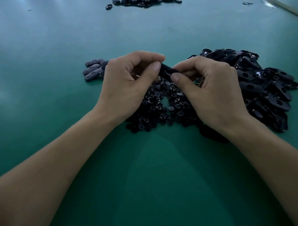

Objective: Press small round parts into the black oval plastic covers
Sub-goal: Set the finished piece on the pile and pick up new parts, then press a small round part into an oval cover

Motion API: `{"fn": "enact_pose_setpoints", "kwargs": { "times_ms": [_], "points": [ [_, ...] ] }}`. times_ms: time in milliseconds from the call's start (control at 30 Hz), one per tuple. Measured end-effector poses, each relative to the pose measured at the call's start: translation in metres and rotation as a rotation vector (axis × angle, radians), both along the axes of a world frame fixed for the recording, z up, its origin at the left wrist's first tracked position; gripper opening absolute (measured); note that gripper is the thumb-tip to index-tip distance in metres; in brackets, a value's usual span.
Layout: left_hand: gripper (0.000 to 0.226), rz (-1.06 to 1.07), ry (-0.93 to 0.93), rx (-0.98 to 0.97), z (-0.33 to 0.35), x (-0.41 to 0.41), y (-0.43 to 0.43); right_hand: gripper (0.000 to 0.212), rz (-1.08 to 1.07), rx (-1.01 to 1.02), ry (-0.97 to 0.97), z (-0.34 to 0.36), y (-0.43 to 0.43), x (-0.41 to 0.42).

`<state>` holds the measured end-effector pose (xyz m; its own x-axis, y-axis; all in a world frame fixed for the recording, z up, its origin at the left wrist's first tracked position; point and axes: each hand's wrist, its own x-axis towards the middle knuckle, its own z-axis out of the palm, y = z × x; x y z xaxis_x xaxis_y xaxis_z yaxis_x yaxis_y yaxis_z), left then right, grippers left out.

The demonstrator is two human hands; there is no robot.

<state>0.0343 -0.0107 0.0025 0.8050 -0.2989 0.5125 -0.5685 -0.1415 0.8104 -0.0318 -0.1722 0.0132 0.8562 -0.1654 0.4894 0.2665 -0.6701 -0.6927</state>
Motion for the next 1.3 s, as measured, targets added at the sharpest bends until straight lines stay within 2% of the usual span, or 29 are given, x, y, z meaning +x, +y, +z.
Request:
{"fn": "enact_pose_setpoints", "kwargs": {
  "times_ms": [400, 467, 633, 800, 1167, 1300],
  "points": [
    [0.014, -0.042, 0.052, 0.038, 0.0017, -0.0003, 0.0004, 0.012, -0.054, 0.046, -0.045, -0.0001, -0.0013, 0.0020],
    [0.014, -0.010, 0.054, 0.015, 0.0016, 0.0010, 0.0004, 0.012, -0.078, -0.011, -0.029, -0.0001, -0.0027, 0.0017],
    [0.016, 0.063, 0.072, -0.007, 0.0011, 0.0045, 0.0030, 0.015, -0.054, -0.340, 0.136, -0.0041, -0.0038, -0.0013],
    [0.016, 0.091, 0.066, -0.017, 0.0016, 0.0029, 0.0027, 0.020, -0.067, -0.437, 0.205, -0.0001, -0.0009, -0.0045],
    [0.016, 0.103, 0.085, -0.034, 0.0010, 0.0067, 0.0013, 0.012, -0.043, -0.485, 0.177, 0.0014, 0.0032, -0.0050],
    [0.014, 0.065, 0.104, -0.076, -0.0007, 0.0076, 0.0013, 0.010, -0.008, -0.351, 0.100, 0.0016, 0.0037, -0.0027]
  ]
}}
